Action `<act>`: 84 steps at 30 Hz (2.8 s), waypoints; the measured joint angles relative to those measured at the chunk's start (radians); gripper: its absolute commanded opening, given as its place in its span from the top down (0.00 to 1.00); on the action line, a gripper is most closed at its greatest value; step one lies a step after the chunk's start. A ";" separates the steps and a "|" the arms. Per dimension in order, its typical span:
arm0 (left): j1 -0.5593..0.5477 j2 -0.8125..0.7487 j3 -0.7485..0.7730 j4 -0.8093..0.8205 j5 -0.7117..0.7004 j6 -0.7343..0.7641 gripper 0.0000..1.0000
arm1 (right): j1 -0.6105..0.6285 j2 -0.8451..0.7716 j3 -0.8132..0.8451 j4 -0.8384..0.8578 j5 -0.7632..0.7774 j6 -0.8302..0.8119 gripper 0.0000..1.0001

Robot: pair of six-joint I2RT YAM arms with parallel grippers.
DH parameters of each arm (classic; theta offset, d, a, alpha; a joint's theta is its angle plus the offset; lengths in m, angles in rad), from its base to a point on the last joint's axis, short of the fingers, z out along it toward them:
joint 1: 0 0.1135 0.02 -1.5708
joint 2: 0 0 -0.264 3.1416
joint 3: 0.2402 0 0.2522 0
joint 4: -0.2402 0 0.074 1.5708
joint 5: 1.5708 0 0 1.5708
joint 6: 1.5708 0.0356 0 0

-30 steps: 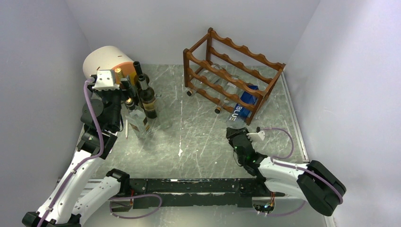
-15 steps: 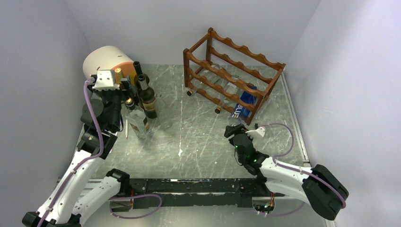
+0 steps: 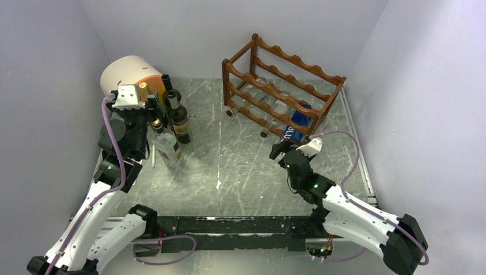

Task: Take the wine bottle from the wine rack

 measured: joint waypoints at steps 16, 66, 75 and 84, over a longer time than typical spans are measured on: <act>0.000 0.002 0.000 -0.001 0.007 -0.008 0.18 | 0.001 0.030 0.446 -0.389 -0.338 -1.007 0.05; -0.060 -0.006 0.000 0.001 -0.020 0.005 0.17 | -0.101 0.509 0.076 0.190 -0.184 -2.341 0.36; -0.063 -0.008 0.000 0.001 -0.025 0.012 0.17 | -0.101 0.488 0.072 0.180 -0.211 -2.333 0.67; -0.065 -0.004 0.000 0.002 -0.031 0.012 0.18 | 0.002 0.333 0.023 0.064 -0.183 -2.308 0.78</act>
